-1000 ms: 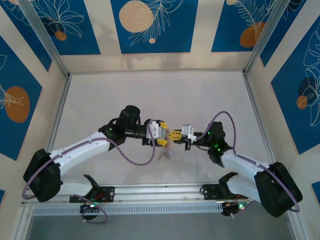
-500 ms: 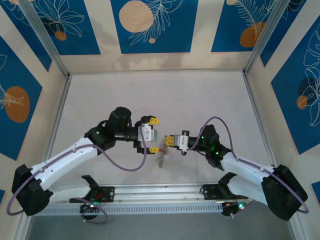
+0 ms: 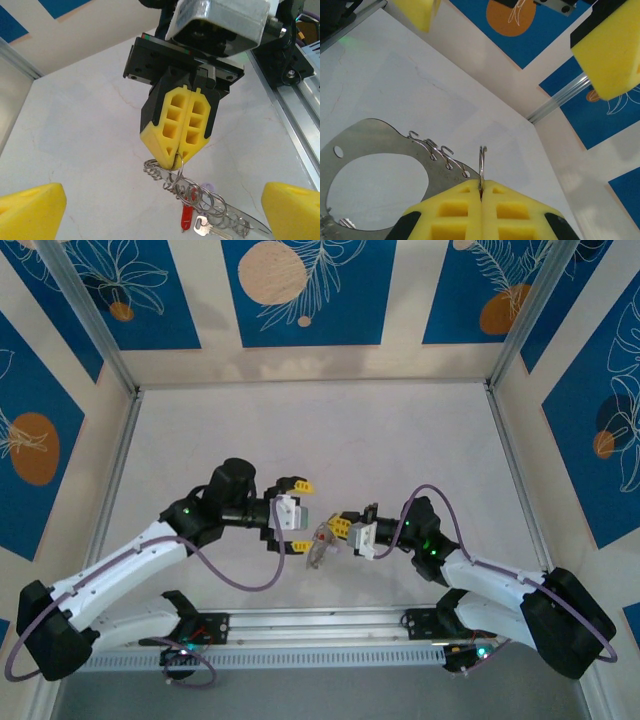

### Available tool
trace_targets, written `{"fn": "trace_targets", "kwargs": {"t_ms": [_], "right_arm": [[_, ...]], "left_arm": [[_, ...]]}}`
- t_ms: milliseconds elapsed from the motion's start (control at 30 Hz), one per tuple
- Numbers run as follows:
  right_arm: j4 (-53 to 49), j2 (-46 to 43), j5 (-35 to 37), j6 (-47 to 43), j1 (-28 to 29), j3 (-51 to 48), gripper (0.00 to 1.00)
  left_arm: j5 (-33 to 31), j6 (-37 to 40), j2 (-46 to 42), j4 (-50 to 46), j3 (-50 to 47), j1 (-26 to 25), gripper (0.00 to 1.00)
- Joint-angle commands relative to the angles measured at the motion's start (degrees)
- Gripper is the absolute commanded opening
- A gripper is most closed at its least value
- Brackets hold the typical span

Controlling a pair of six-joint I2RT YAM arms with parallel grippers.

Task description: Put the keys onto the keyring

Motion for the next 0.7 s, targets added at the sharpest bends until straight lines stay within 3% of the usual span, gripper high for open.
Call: {"fn": "trace_targets", "kwargs": {"t_ms": [0,133,233,367,533,600,667], "right_arm": [[2.7,-1.0,0.9,0.1,0.0,-0.3,0.00],[-0.9,-2.5,5.3,12.3,-3.7,2.6,0.00],[4.9,-3.2,8.5,18.6,-6.6,1.8,0.00],[4.6,-5.1,13.2,23.1,-9.0,3.2,0.00],[5.6,-5.1,13.0,24.7,-12.6,3.5,0.00],[6.1,-4.3,12.0,26.7,-14.7,3.7,0.00],[7.1,-3.2,12.5,29.3,-16.7,4.2,0.00]], "left_arm": [[-1.2,-1.2,-1.7,0.6,0.4,0.2,1.00],[-6.2,-10.1,0.3,0.9,4.0,0.2,1.00],[-8.1,-18.5,2.8,0.3,7.8,0.4,1.00],[-13.8,-29.6,4.1,8.4,6.2,0.5,1.00],[-11.4,-33.0,7.9,9.6,7.9,0.5,1.00],[-5.6,-29.1,9.1,12.0,6.7,0.0,1.00],[-5.2,-23.3,10.4,13.1,5.1,-1.6,1.00]]}}
